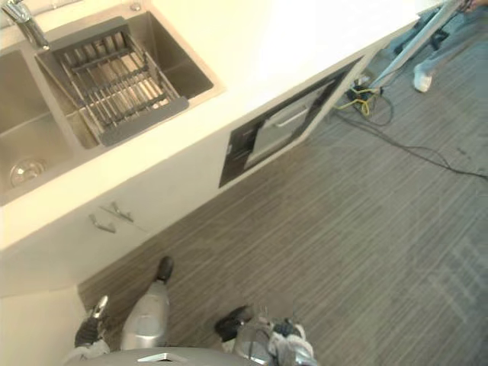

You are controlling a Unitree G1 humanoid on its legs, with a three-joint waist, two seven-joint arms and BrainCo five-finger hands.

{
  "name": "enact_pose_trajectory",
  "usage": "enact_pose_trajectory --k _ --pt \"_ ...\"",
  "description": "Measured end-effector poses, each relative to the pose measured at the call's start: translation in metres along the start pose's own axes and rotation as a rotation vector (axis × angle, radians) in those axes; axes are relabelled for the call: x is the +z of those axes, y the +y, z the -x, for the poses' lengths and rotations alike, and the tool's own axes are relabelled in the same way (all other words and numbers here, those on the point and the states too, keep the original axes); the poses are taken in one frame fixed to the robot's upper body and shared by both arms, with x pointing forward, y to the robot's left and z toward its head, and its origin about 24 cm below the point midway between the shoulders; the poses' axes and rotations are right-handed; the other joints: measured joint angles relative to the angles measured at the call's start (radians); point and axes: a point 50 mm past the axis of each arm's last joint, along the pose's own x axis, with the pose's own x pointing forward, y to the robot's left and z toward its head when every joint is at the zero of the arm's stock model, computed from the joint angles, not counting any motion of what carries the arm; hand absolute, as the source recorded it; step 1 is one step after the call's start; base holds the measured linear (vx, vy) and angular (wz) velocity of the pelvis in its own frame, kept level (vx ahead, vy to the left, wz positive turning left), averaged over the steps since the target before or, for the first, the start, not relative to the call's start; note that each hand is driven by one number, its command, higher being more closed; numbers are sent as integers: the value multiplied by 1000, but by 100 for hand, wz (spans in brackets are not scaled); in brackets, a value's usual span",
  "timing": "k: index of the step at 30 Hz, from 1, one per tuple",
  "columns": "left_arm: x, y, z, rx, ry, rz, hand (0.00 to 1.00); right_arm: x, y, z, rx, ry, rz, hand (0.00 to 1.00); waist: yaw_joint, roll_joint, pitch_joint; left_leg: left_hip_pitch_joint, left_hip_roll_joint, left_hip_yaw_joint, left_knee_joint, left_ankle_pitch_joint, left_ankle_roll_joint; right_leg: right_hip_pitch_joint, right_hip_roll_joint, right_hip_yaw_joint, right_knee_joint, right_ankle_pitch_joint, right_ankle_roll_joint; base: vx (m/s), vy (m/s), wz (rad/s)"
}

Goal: Walk over to the sink, pick up the cup, carry it to the dishwasher, place the cup inside the dishwasher, then close the dishwasher door

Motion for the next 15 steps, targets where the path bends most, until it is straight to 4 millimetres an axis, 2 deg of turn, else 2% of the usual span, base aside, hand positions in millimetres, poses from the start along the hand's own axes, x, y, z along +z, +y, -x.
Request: enact_pose_trajectory --k 3,7,11,12,13,15 --pt "-4 5 1 14 24 -22 0 6 -1 -1 -43 -21 -72 0 7 0 -40 -18 4 2 -1 9 0 -5 21 6 -30 0 0 -99 -13 26" --pt "-1 5 -1 6 28 -41 0 18 4 -3 -40 -47 -138 0 21 -15 -60 -37 -1 3 -28 37 0 -39 21 42 -14 0 1 -25 4 24" --pt "-5 5 -3 1 66 -58 0 21 11 -2 -14 -49 -180 0 12 -61 -67 -23 -40 20 -46 17 20 -56 -44 69 86 -20 18 91 48 3" --pt "-7 1 -2 -13 77 -72 0 21 12 -2 -11 -51 -180 0 1 -65 -67 -16 -45 20 -46 11 27 -62 -57 139 120 -18 10 93 92 8" --pt "-7 3 -2 -21 81 -96 0 22 15 -2 1 -55 -181 0 -12 -64 -75 -7 -40 14 -45 3 34 -87 -54 284 163 4 -17 75 112 13" --pt "-6 2 -3 -36 88 -133 0 21 18 -2 28 -61 -184 0 -41 -65 -76 16 -39 -15 -40 7 46 -115 -57 409 252 26 -50 172 98 33"
